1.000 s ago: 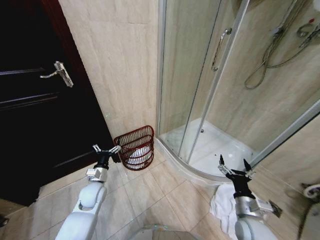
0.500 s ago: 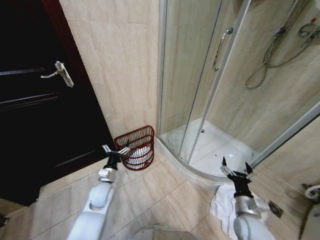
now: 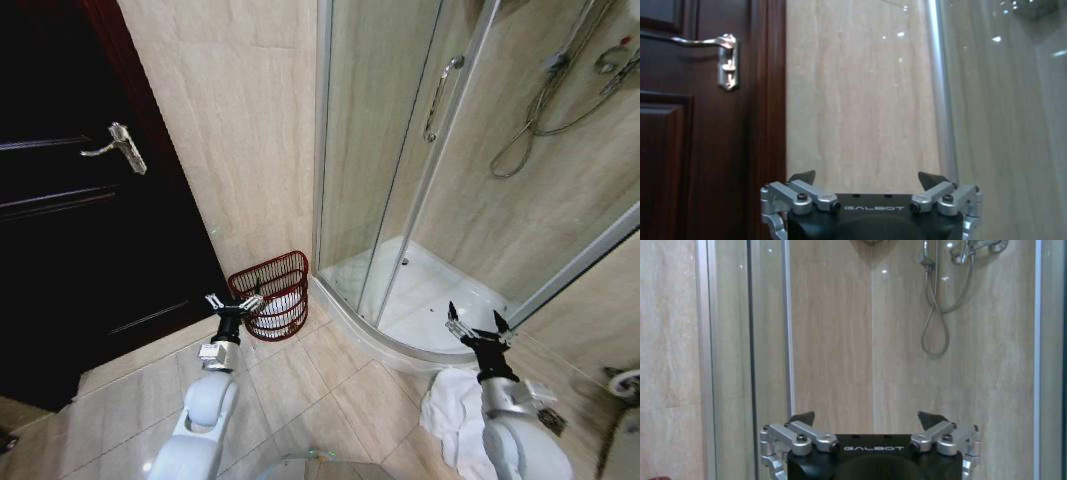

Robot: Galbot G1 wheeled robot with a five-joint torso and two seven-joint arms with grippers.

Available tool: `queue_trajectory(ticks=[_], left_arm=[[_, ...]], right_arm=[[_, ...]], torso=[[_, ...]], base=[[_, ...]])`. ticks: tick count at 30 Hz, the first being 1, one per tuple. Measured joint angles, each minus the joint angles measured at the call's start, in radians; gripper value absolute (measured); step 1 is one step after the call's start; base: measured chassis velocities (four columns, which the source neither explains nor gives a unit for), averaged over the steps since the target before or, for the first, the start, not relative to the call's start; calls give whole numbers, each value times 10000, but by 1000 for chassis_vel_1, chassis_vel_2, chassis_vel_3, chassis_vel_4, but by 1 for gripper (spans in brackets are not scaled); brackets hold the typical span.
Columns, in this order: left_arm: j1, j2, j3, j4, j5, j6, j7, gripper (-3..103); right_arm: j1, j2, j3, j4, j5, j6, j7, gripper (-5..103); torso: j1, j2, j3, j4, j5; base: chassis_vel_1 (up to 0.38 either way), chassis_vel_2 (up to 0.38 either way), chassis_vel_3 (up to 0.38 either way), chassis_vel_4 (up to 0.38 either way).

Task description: Discard the used towel into the hamper.

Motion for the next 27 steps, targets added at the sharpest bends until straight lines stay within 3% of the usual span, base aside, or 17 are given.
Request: queue_trajectory(ticks=[3, 11, 22, 27], left_arm=[[-129, 164, -68, 182, -83, 3, 257, 100], [-256, 60, -99, 105, -259, 167, 683, 100], [-180, -256, -81, -13, 5, 113, 646, 100], [-59, -313, -81, -12, 136, -8, 645, 100]], right_arm=[[58, 128, 30, 128, -51, -389, -110, 100], [48, 47, -114, 151, -102, -480, -427, 100], [-582, 182, -251, -123, -240, 505, -614, 100], [-520, 197, -266, -177, -225, 618, -616, 100]], torso=[[0, 0, 0, -4, -3], [0, 0, 0, -2, -4], [0, 1, -1, -2, -2], [0, 1, 0, -1, -3]], base=[[0, 0, 0, 0], [0, 0, 0, 0], [0, 0, 0, 0], [0, 0, 0, 0]])
